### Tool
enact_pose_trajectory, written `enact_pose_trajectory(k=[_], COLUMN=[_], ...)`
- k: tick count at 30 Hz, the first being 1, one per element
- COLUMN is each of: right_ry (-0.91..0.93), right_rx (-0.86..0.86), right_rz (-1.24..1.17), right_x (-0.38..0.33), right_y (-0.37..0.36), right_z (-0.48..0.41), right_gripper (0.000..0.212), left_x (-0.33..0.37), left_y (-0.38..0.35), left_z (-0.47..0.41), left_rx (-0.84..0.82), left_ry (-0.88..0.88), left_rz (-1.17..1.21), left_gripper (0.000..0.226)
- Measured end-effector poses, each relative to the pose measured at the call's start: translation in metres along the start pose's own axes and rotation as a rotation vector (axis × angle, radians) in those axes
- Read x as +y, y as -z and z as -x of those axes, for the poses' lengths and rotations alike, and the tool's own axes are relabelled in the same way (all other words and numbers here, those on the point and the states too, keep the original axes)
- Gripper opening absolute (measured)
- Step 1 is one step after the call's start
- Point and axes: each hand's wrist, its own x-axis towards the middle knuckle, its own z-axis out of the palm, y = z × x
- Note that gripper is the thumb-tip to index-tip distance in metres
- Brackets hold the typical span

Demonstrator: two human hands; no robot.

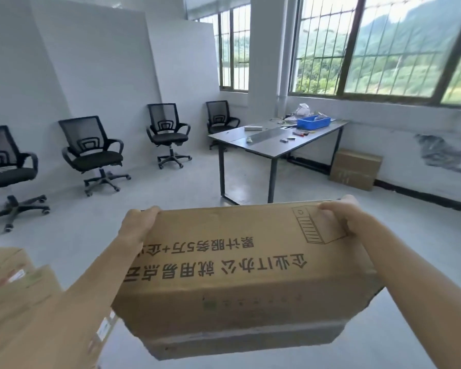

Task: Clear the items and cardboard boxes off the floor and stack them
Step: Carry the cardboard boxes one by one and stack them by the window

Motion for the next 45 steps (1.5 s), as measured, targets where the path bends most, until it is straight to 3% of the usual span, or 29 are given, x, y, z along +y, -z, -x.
enact_pose_trajectory(k=[4,10,15,28,31,34,37,42,45], right_ry=[-0.09,-0.163,-0.177,-0.322,-0.372,-0.437,-0.508,-0.586,-0.598], right_rx=[0.025,0.14,0.246,0.458,0.501,0.54,0.672,0.789,0.807], right_rz=[0.014,0.028,-0.023,-0.088,-0.08,-0.089,-0.15,-0.203,-0.231], right_x=[0.027,0.07,0.084,0.085,0.083,0.091,0.111,0.142,0.156], right_y=[0.052,0.122,0.16,0.183,0.18,0.175,0.171,0.196,0.228], right_z=[-0.04,-0.077,-0.109,-0.26,-0.297,-0.323,-0.341,-0.389,-0.43], right_gripper=[0.024,0.02,0.02,0.016,0.026,0.016,0.036,0.04,0.047], left_x=[0.026,0.061,0.097,0.17,0.185,0.19,0.192,0.21,0.225], left_y=[-0.086,-0.194,-0.264,-0.443,-0.485,-0.528,-0.567,-0.643,-0.694], left_z=[-0.016,-0.037,-0.046,-0.185,-0.226,-0.255,-0.27,-0.274,-0.273], left_rx=[-0.094,-0.204,-0.292,-0.52,-0.567,-0.61,-0.656,-0.791,-0.8], left_ry=[-0.022,-0.089,-0.127,-0.197,-0.225,-0.268,-0.269,-0.222,-0.165], left_rz=[-0.021,-0.137,-0.066,-0.206,-0.27,-0.312,-0.333,-0.342,-0.337], left_gripper=[0.023,0.04,0.023,0.025,0.032,0.037,0.037,0.017,0.025])
